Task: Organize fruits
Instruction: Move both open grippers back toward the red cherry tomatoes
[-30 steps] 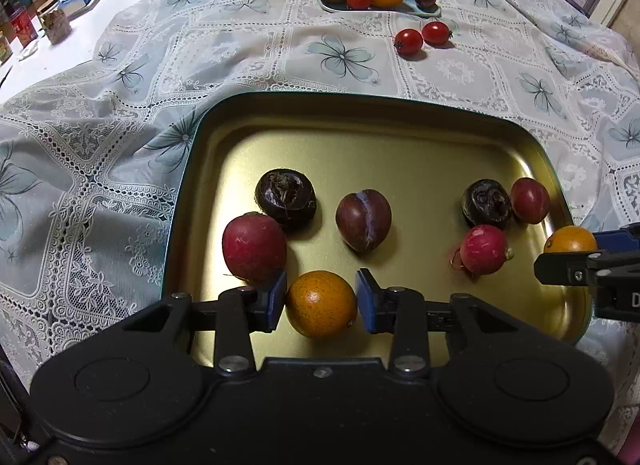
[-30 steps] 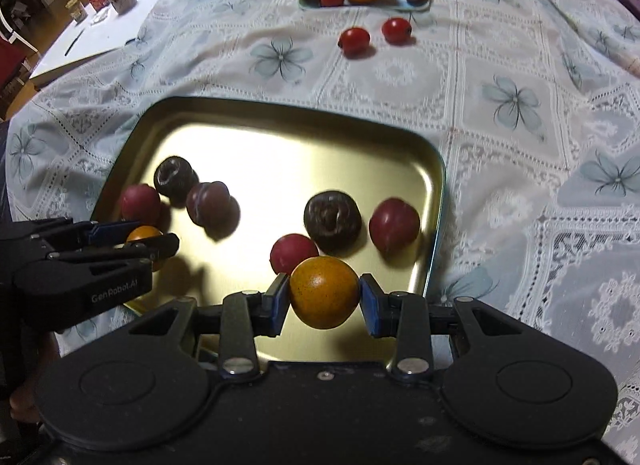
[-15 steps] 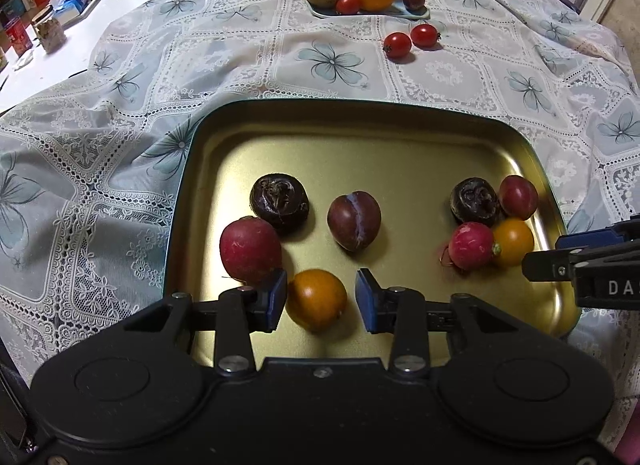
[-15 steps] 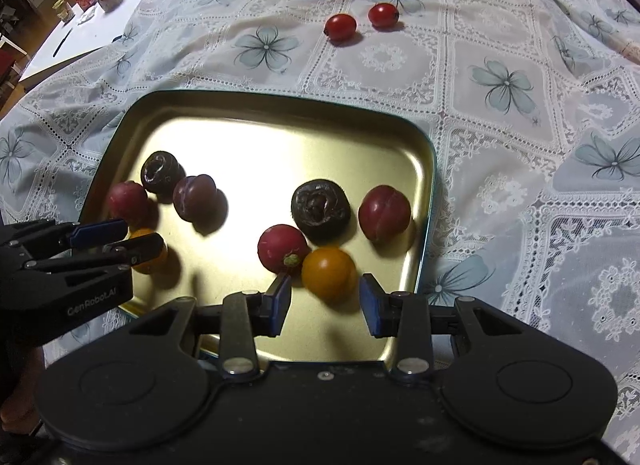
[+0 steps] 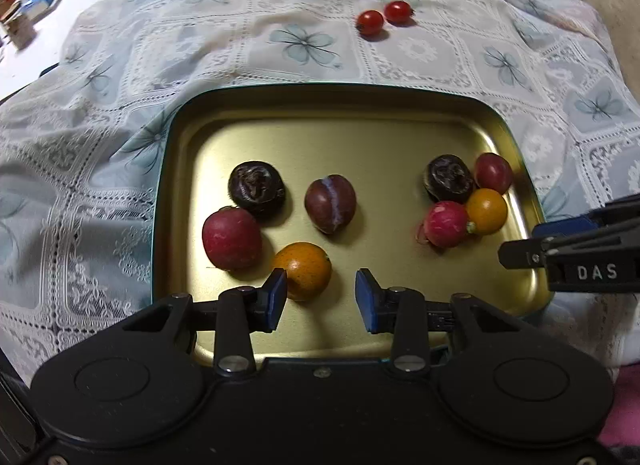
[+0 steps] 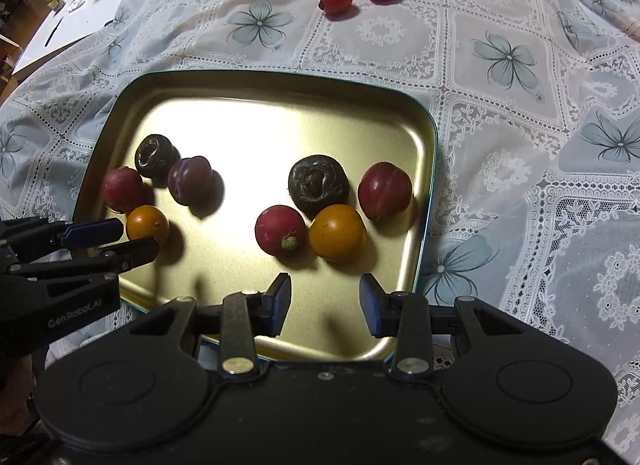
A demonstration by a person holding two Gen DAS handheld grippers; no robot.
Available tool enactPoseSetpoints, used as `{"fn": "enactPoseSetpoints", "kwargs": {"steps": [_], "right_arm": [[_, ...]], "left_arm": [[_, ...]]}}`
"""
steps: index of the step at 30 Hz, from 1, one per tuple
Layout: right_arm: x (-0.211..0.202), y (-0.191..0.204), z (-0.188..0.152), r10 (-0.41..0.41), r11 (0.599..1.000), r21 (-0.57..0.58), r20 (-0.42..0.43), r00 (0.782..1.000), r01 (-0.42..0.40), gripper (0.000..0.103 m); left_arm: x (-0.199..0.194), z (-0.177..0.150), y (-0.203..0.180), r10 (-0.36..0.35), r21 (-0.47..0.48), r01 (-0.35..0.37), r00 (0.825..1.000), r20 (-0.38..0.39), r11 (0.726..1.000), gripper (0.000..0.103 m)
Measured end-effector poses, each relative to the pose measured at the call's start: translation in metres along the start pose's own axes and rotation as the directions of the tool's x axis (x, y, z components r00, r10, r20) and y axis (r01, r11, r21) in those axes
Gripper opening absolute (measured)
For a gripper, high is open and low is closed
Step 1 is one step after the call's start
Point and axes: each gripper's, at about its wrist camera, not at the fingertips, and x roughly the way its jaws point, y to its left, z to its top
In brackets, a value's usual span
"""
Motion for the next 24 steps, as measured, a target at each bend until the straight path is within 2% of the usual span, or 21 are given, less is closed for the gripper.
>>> {"fn": "enactPoseSetpoints", "kwargs": {"steps": [6,10,15,24], "right_arm": [[-0.003,-0.004,0.009,-0.005,1.0,0.015,-0.018,1.0,0.005,0.04],[-0.006,-0.009,0.019,0.007,1.0,0.027,-0.028,1.0,-0.006,0.04],[-0.011,-0.015,0.038,-0.032,0.999,0.04,0.01,0.999,0.031,0.04],[-0.008,-0.039,0.106,-0.077,0.992,0.107,0.102,0.992,0.066,0.04]], "left_arm": [[-0.003,0.021,0.001,-0.045,0.021,0.047,0.997,-0.066,0.999,0.047],[-0.009,0.038,0.003,-0.009,0.027,0.011,0.999,-0.043,1.0,0.047],[-0.008,0.065,0.01,0.032,0.02,-0.032,0.999,-0.015,0.999,0.047],[0.009,0.119,0.018,0.1,-0.008,-0.1,0.995,0.025,0.995,0.047]]}}
